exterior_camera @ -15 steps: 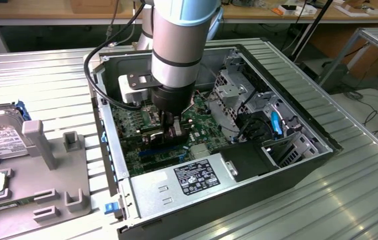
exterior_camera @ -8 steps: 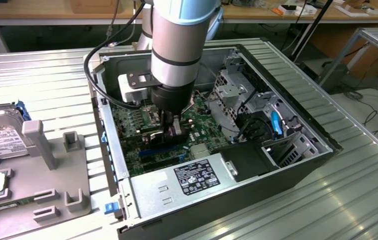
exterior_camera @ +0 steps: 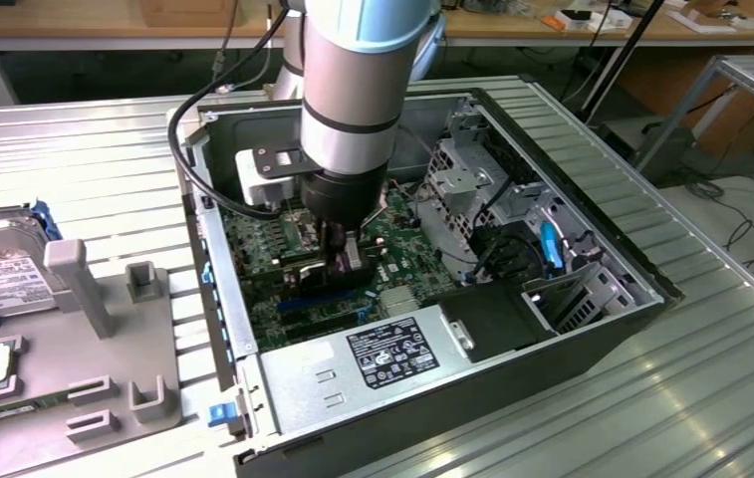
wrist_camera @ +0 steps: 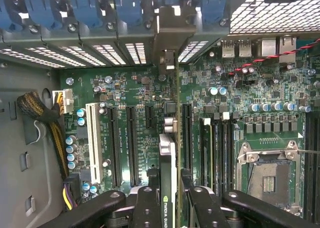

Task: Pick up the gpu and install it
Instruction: 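Insert the gpu into the slot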

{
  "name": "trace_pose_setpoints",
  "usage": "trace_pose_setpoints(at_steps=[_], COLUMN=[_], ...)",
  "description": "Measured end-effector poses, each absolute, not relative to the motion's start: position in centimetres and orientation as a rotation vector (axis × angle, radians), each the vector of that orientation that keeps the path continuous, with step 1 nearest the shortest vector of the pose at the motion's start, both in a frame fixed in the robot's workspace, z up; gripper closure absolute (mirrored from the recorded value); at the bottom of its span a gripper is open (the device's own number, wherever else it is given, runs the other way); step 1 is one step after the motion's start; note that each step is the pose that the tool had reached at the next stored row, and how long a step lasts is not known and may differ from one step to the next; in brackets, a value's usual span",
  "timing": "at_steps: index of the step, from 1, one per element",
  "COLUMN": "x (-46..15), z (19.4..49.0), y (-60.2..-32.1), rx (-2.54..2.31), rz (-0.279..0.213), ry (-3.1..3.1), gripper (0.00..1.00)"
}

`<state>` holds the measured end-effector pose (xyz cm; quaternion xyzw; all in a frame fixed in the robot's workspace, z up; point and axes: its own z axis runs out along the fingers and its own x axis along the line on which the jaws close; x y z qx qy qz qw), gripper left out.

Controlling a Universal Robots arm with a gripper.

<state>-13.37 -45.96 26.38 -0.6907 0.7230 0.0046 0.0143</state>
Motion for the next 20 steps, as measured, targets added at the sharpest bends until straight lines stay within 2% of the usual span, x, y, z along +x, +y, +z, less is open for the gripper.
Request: trace_pose_setpoints(at_steps=[20], x=[-13.42], z=[26.28], y=[-46.15], rx=[-2.159], rz=[-0.001], ry=[2.256], gripper=[0.73])
